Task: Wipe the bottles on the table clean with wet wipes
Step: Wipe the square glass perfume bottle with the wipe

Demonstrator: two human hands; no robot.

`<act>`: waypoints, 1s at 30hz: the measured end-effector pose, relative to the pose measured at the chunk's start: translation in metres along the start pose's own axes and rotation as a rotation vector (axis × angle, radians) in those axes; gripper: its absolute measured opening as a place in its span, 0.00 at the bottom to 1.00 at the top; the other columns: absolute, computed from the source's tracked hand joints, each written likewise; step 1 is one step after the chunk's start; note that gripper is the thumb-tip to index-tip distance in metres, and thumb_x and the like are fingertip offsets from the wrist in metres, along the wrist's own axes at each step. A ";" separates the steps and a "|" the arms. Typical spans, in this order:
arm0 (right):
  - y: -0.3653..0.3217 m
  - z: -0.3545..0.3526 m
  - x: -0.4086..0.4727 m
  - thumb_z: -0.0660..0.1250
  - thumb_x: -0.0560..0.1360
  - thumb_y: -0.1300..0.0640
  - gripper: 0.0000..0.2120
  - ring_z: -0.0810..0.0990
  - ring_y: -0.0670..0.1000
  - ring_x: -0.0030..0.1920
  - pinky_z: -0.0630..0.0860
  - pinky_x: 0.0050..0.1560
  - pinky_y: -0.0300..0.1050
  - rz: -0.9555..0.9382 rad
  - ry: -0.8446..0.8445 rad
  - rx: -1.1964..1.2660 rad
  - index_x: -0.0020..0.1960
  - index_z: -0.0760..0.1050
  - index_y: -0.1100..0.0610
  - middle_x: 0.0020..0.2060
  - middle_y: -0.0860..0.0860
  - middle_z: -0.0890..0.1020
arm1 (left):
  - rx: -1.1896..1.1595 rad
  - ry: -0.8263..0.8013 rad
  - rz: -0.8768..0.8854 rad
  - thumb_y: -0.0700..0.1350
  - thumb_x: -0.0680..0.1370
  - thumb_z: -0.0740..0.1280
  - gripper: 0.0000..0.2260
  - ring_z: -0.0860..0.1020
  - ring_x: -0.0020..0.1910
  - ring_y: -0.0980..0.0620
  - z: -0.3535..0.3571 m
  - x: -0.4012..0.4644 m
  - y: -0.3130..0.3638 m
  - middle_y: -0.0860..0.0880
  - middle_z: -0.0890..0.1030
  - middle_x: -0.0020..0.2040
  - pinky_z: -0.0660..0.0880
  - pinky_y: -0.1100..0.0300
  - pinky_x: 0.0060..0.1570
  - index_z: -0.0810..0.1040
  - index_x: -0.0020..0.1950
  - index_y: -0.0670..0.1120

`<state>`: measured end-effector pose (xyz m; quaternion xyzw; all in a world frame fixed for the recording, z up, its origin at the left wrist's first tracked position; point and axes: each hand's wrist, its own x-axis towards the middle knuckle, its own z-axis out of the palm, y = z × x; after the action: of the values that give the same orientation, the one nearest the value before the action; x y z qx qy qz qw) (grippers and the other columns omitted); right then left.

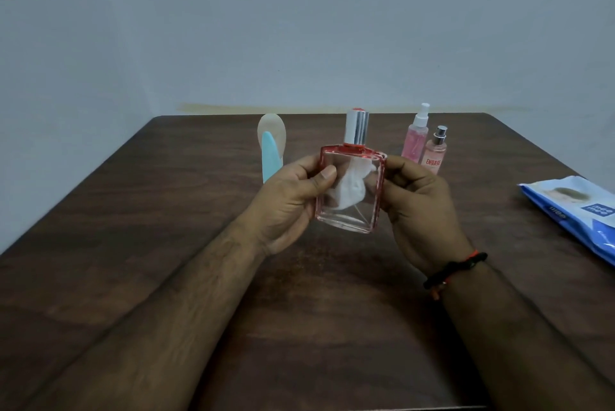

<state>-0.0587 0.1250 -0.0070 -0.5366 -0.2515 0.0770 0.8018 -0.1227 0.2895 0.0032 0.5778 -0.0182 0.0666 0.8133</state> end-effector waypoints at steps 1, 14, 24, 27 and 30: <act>-0.001 0.001 0.000 0.67 0.73 0.68 0.12 0.84 0.53 0.51 0.81 0.50 0.45 0.004 0.004 0.034 0.53 0.81 0.58 0.49 0.54 0.86 | 0.029 -0.006 0.005 0.37 0.79 0.61 0.18 0.80 0.55 0.50 0.001 -0.001 0.001 0.44 0.83 0.55 0.75 0.56 0.56 0.72 0.69 0.35; -0.011 -0.008 -0.002 0.68 0.74 0.70 0.11 0.82 0.52 0.54 0.78 0.57 0.45 -0.394 0.005 -0.344 0.48 0.83 0.56 0.47 0.54 0.85 | 0.268 0.075 0.026 0.35 0.81 0.62 0.12 0.80 0.43 0.62 -0.005 0.002 -0.004 0.56 0.84 0.43 0.75 0.66 0.44 0.77 0.63 0.41; -0.005 -0.008 -0.005 0.69 0.72 0.72 0.10 0.82 0.47 0.51 0.77 0.54 0.38 -0.589 0.078 -0.734 0.47 0.84 0.60 0.46 0.51 0.84 | 0.210 0.142 0.133 0.35 0.81 0.61 0.12 0.78 0.43 0.61 -0.007 0.003 0.000 0.53 0.81 0.47 0.75 0.63 0.46 0.77 0.62 0.44; -0.005 -0.007 -0.004 0.69 0.73 0.72 0.10 0.82 0.49 0.53 0.77 0.55 0.40 -0.599 0.126 -0.667 0.49 0.83 0.61 0.47 0.51 0.84 | 0.366 0.125 0.146 0.37 0.81 0.63 0.12 0.76 0.51 0.56 -0.005 0.001 0.001 0.48 0.78 0.52 0.74 0.60 0.55 0.76 0.64 0.46; -0.007 -0.008 -0.003 0.69 0.74 0.71 0.10 0.82 0.49 0.53 0.78 0.56 0.41 -0.595 0.122 -0.661 0.51 0.83 0.61 0.48 0.51 0.84 | 0.661 0.101 0.193 0.41 0.81 0.64 0.13 0.74 0.59 0.54 -0.005 0.000 0.000 0.49 0.76 0.58 0.72 0.57 0.64 0.76 0.66 0.48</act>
<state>-0.0582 0.1143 -0.0041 -0.6719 -0.3582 -0.2729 0.5880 -0.1231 0.2937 0.0017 0.8014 -0.0101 0.1740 0.5721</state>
